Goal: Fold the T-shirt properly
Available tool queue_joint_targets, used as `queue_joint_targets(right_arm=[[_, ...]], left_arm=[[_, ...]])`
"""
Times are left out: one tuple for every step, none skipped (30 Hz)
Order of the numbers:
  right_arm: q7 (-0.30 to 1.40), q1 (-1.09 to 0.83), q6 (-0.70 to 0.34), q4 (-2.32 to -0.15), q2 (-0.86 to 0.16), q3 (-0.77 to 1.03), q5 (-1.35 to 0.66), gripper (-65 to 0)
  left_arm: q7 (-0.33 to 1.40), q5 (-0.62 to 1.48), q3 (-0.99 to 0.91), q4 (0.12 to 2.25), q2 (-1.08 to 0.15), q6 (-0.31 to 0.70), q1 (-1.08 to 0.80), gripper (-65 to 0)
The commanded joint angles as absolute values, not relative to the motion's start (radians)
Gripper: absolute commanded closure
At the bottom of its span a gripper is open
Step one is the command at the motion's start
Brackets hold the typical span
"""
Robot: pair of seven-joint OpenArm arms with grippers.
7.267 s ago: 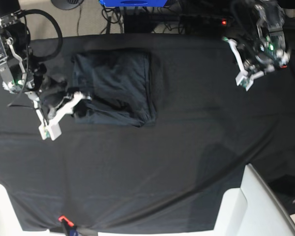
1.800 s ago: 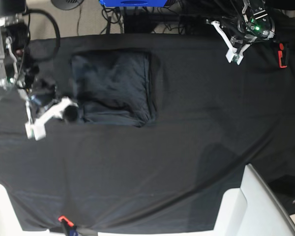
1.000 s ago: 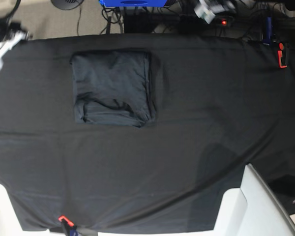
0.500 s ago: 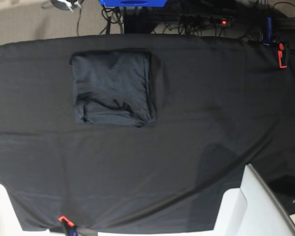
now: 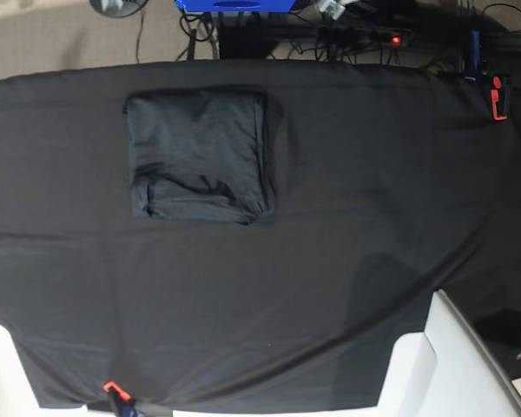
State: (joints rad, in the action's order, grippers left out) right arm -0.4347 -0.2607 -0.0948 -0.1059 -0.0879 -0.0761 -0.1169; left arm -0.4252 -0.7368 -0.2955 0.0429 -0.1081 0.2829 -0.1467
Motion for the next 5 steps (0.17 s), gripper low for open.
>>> queue_joint_targets(right_arm=[[-0.438,-0.285,-0.091,-0.102,-0.096,-0.056,-0.117,0.0],[-0.438,-0.285,-0.091,-0.102,-0.097,-0.045,-0.116,0.0],[-0.438,-0.285,-0.091,-0.102,-0.099,-0.041,-0.117,0.0],[-0.438,-0.285,-0.091,-0.102,-0.108,-0.045,-0.117,0.0],[-0.438,-0.285,-0.091,-0.104,-0.117,-0.044,-0.117,0.0]], left_arm=[[-0.435,-0.743,-0.295,0.044,-0.108,0.283,-0.154,0.0],[-0.435,-0.743,-0.295,0.045,-0.108,0.283,-0.153,0.0],[-0.435,-0.743,-0.297,0.045,-0.108,0.283,-0.151,0.0],[-0.435,-0.743,-0.297,0.047,-0.107,0.283,-0.15,0.0],[-0.437,-0.743,-0.297,0.047,-0.104,0.283,-0.147,0.0]])
